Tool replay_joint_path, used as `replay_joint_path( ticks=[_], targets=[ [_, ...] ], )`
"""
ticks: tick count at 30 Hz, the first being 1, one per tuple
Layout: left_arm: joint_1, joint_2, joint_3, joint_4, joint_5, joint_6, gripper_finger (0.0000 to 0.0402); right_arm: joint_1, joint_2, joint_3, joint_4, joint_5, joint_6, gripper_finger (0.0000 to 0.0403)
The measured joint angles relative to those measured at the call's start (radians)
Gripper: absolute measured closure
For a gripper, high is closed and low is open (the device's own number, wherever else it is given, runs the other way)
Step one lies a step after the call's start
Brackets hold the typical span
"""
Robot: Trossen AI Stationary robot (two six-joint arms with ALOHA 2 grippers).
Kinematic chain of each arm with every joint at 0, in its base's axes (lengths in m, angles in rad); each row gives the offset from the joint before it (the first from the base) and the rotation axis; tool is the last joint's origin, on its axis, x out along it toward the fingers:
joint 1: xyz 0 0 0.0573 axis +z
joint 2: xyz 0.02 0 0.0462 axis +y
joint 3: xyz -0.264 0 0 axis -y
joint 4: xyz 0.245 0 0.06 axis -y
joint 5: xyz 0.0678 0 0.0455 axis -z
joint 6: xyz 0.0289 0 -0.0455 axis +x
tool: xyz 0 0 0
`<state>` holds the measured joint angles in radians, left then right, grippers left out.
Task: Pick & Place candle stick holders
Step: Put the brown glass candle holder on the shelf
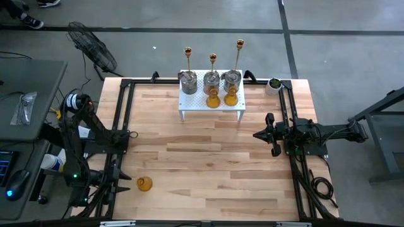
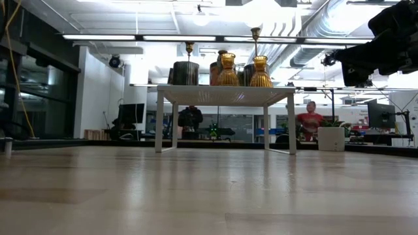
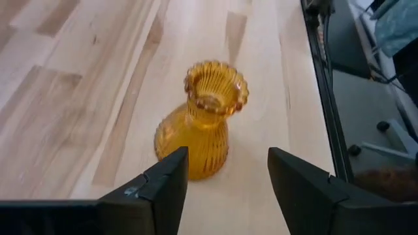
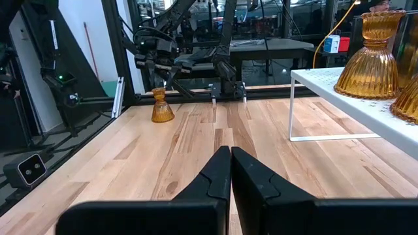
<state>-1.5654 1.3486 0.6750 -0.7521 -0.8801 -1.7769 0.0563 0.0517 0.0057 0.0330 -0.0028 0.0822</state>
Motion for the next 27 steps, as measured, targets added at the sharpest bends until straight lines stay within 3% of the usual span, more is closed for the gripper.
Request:
replay_joint_path(
  ticks=[8,16,27],
  targets=[
    [0.003,0.006,0.002,-0.024,0.023,-0.027,0.0197,0.0,0.0,0.0,0.0,0.001,0.0,0.0398],
    [0.042,-0.089,0.053,-0.235,0.063,-0.036,0.0197,0.0,0.0,0.0,0.0,0.001,0.0,0.0398],
    [0.084,-0.11,0.054,-0.188,0.168,0.151,0.0197,0.0,0.0,0.0,-0.001,0.001,0.0,0.0398]
  ],
)
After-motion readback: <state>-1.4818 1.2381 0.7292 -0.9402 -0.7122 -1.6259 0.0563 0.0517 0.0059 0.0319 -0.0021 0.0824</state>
